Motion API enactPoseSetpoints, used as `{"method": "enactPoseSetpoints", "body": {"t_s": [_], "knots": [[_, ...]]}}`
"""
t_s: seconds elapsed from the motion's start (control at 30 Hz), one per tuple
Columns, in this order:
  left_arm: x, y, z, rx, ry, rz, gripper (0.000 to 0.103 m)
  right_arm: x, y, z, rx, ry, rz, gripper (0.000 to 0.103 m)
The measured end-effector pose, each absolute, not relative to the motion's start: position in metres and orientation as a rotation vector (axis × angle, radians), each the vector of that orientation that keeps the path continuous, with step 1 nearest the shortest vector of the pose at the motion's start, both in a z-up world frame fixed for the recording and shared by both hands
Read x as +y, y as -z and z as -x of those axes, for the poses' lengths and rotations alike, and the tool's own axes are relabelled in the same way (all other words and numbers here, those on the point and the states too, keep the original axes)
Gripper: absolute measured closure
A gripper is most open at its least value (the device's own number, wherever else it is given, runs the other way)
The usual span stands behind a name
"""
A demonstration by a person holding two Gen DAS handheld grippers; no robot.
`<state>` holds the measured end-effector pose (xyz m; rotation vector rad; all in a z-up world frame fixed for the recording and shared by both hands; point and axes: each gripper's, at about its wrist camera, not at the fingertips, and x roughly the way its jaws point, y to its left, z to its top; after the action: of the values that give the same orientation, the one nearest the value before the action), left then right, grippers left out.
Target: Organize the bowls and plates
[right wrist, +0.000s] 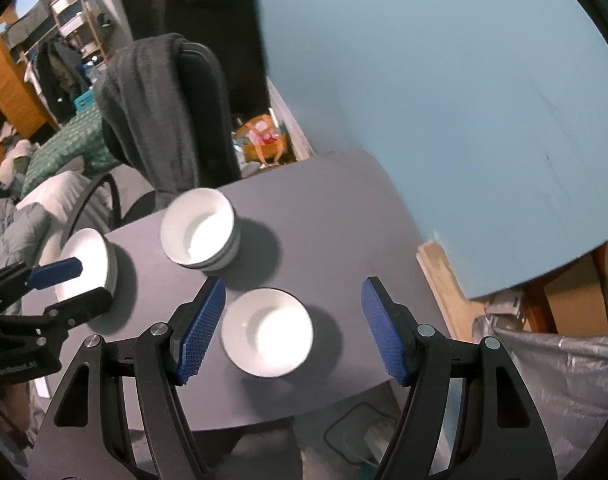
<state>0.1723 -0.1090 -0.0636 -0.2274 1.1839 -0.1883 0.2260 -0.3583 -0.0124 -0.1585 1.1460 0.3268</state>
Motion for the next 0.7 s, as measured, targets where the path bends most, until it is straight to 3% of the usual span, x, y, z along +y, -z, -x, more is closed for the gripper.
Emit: {"method": "enactPoseSetpoints", "body": {"t_s": [0.7], "knots": [[-0.167, 0.185, -0.205, 1.395, 0.266, 0.213, 0.037, -0.392, 0.138, -0.246, 1.383, -0.324, 0.109, 0.033]]}}
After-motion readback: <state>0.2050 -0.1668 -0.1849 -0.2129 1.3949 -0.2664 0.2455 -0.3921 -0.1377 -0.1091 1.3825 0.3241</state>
